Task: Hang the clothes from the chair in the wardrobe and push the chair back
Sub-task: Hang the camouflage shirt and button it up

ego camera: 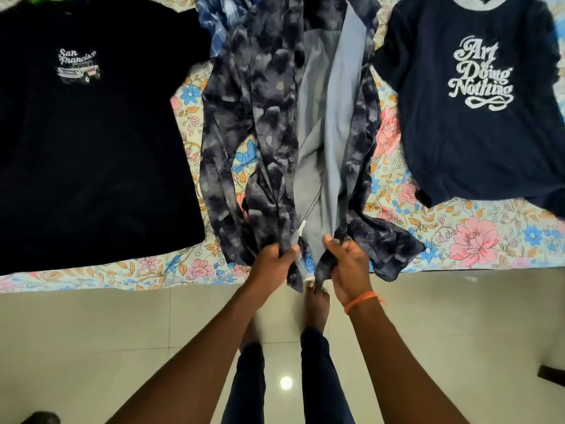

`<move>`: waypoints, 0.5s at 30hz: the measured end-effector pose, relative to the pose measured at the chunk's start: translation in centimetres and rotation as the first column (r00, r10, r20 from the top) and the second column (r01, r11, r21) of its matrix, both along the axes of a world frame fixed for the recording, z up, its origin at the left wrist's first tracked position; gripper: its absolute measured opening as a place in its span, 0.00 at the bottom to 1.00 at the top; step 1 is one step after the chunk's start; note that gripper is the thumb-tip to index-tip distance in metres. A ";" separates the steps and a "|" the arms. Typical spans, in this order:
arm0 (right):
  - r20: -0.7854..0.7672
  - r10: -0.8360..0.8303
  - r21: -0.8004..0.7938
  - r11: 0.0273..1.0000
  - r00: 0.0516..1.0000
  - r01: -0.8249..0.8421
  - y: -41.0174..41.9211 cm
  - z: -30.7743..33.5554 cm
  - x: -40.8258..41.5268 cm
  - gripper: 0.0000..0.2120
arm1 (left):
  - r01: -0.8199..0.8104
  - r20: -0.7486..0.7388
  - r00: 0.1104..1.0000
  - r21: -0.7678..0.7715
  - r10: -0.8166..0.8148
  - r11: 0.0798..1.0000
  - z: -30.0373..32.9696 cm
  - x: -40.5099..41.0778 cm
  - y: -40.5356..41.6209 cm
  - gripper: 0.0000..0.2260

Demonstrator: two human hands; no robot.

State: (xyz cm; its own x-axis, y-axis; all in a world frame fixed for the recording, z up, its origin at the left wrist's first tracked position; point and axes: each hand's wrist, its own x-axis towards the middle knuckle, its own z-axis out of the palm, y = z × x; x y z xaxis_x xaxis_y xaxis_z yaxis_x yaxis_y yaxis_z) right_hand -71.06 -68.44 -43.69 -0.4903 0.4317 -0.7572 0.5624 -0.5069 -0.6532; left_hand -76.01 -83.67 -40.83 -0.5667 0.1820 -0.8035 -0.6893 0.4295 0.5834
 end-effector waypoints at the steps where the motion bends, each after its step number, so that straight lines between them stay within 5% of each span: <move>1: -0.026 -0.051 -0.077 0.996 0.998 0.049 0.3 0.1 0.5 0.18 | -0.033 0.024 0.999 0.017 0.033 0.999 -0.1 0.0 0.0 0.16; 4: -0.083 -0.145 -0.230 0.965 0.986 0.122 0.6 0.3 1.8 0.25 | -0.179 0.144 0.976 0.111 0.163 0.978 0.0 -0.3 0.5 0.16; 9: -0.145 -0.093 -0.246 0.968 0.985 0.055 0.4 2.6 2.1 0.18 | -0.301 0.240 0.939 0.224 0.247 0.927 0.7 -0.7 2.6 0.08; 15: -0.114 -0.040 -0.324 0.946 0.993 0.001 0.6 3.6 1.1 0.11 | -0.308 0.150 0.949 0.246 0.278 0.919 0.0 -0.2 2.9 0.17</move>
State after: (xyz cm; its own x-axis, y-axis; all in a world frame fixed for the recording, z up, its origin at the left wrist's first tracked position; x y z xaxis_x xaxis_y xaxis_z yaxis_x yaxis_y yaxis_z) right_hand -69.95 -67.81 -40.13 -0.5780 0.1849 -0.7948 0.4785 -0.7122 -0.5136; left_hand -76.24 -80.81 -40.87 -0.5377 0.2349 -0.8097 -0.8269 0.0402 0.5608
